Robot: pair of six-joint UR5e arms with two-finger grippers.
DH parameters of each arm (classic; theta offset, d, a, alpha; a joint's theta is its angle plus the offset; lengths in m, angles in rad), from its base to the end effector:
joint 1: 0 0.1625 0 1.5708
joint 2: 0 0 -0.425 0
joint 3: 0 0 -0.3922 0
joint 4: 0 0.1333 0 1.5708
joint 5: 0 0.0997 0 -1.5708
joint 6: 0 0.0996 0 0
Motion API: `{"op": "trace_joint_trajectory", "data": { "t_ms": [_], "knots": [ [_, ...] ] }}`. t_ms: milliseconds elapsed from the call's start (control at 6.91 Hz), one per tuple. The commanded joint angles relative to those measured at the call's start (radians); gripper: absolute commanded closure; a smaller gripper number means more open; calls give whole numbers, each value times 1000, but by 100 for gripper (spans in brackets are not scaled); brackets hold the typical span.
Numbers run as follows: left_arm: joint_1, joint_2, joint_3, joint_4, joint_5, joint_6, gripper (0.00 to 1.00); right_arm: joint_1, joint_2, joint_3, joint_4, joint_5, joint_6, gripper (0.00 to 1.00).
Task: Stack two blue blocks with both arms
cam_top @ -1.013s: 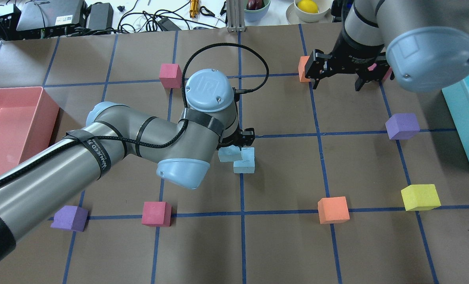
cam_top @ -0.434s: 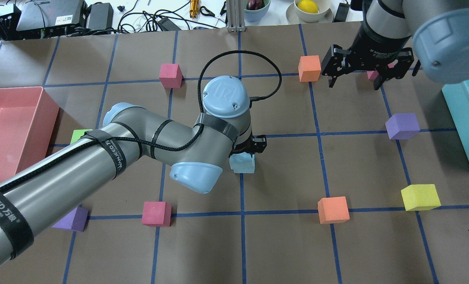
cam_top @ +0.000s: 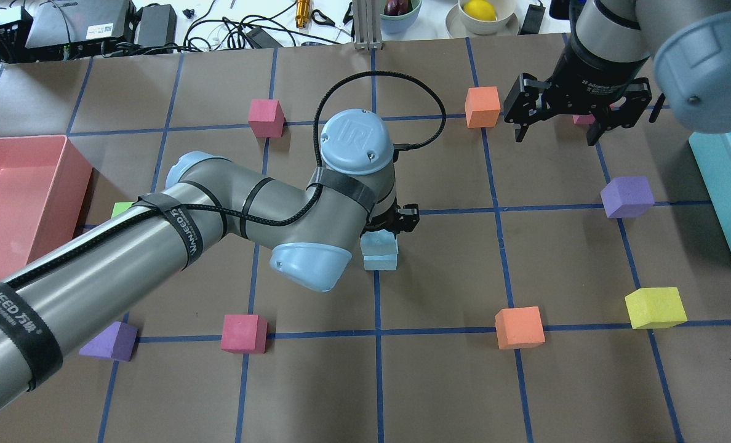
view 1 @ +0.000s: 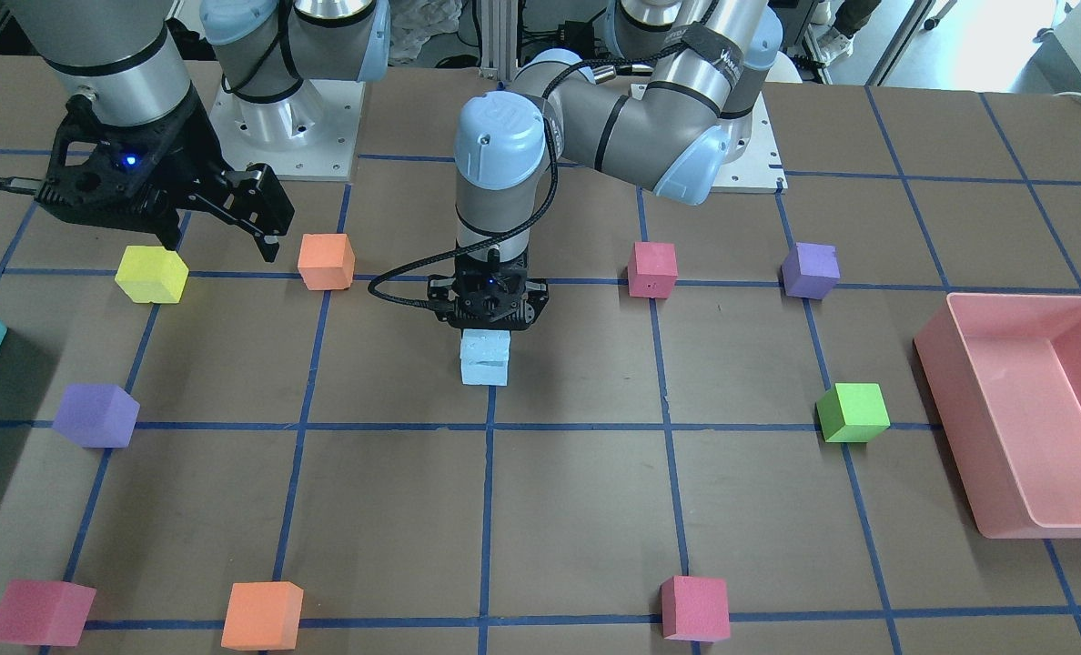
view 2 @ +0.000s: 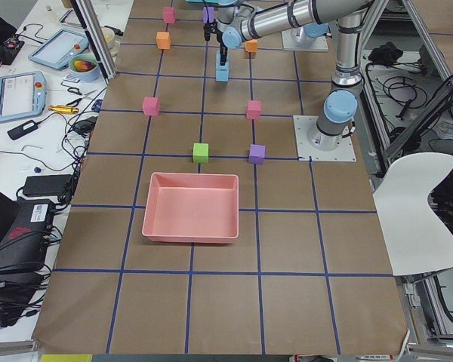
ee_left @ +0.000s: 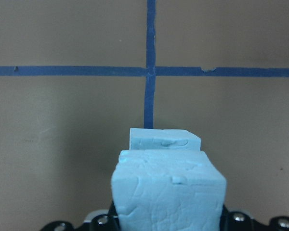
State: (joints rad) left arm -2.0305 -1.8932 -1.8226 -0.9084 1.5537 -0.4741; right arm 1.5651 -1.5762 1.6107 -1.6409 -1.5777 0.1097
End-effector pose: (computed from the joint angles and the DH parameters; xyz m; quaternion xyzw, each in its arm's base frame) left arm -0.3748 -0.4528 0.2622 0.0068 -0.9990 0.0355 0.0275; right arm 0.1298 -0.4936 0.4780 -0.0577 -0.9982 0.0180 0.0025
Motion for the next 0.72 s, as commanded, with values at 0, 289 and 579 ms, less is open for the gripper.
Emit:
{"op": "trace_joint_trajectory", "data": {
  "t_ms": [0,289,579],
  "knots": [
    [0,-17,3,0,-1,-3,84,1,-8,0,15,-1,-33,0],
    [0,-27,2,-1,-1,-3,82,0,-11,-2,15,-11,-38,0],
    [-2,-37,2,9,-1,-5,77,0,-15,0,15,-54,-39,0]
  ]
}}
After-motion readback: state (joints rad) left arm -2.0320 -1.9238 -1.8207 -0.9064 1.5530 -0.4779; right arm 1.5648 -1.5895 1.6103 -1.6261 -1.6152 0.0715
